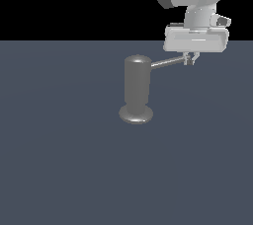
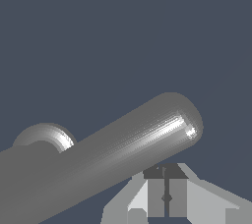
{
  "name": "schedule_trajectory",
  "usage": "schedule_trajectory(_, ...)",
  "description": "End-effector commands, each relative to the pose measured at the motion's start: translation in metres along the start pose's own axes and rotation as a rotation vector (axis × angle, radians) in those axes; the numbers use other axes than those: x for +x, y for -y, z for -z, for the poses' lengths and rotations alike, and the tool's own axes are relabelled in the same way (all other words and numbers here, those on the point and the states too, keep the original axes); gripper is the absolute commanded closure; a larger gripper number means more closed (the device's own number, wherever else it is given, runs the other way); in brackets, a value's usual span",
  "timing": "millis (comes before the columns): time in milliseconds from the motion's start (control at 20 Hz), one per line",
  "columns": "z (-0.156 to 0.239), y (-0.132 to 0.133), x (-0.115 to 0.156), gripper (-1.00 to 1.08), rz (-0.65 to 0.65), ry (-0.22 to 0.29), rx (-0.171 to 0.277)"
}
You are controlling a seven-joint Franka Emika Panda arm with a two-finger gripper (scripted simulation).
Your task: Turn on the faucet by rotating a designated handle.
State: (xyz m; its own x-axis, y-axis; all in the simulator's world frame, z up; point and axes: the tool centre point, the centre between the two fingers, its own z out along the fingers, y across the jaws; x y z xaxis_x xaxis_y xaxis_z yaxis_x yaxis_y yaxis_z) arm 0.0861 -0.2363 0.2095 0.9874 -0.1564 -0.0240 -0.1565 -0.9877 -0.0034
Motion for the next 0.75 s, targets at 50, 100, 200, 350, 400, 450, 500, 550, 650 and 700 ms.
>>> schedule_trajectory(50, 0.007, 0.004, 0.015, 1.08, 0.004, -0.02, -0.002)
schedule_trajectory(100, 0.008, 0.004, 0.017, 1.08, 0.004, -0.021, -0.002)
schedule_trajectory(200, 0.008, 0.005, 0.021, 1.08, 0.004, -0.021, -0.002)
schedule_trajectory(350, 0.008, 0.006, 0.028, 1.08, 0.004, -0.022, -0.003)
schedule_trajectory(400, 0.008, 0.006, 0.03, 1.08, 0.004, -0.022, -0.003)
schedule_trajectory(450, 0.009, 0.007, 0.033, 1.08, 0.003, -0.023, -0.003)
schedule_trajectory(500, 0.009, 0.007, 0.035, 1.08, 0.003, -0.023, -0.003)
schedule_trajectory(550, 0.009, 0.007, 0.037, 1.08, 0.003, -0.023, -0.003)
schedule_trajectory(650, 0.009, 0.008, 0.041, 1.08, 0.003, -0.023, -0.003)
schedule_trajectory(700, 0.009, 0.008, 0.041, 1.08, 0.003, -0.023, -0.003)
